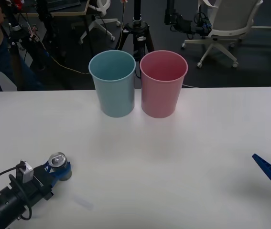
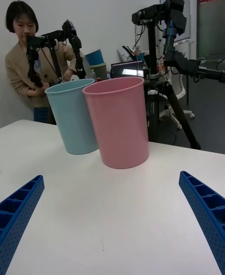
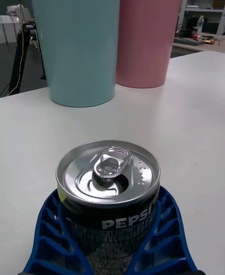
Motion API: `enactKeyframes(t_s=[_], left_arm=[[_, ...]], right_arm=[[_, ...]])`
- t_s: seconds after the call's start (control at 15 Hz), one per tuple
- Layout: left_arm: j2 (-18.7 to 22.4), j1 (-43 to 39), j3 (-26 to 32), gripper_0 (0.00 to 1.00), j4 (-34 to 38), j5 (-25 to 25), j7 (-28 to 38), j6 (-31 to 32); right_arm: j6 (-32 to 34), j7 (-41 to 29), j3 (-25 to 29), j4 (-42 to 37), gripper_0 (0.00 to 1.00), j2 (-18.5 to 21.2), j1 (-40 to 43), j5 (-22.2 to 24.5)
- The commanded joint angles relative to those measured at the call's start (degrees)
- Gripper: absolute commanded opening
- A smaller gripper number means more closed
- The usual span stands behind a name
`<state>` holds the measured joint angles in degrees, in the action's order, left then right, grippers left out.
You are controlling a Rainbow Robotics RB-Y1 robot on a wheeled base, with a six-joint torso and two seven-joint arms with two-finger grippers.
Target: Grasp the object on the table and drop it into the matching bin: aluminum can to the light blue bin, PET bottle to the pink bin.
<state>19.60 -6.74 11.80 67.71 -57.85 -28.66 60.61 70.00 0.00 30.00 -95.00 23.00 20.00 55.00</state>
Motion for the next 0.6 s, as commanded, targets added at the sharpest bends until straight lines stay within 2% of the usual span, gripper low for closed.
enactKeyframes(t_s=[0.07, 0.27, 0.6], left_arm=[[0.0, -0.11, 0.6, 0.0, 0.94, 0.1, 0.71, 0.21], [0.62, -0.38, 1.39, 0.0, 3.75, -0.07, 2.64, 0.04], [3.52, -3.37, 1.39, 0.0, 14.47, -0.25, 13.54, -2.69]], right_arm=[[0.0, 0.0, 0.0, 0.0, 1.0, 0.0, 0.0, 0.0], [0.0, 0.0, 0.0, 0.0, 1.0, 0.0, 0.0, 0.0], [0.0, 0.0, 0.0, 0.0, 1.0, 0.0, 0.0, 0.0]])
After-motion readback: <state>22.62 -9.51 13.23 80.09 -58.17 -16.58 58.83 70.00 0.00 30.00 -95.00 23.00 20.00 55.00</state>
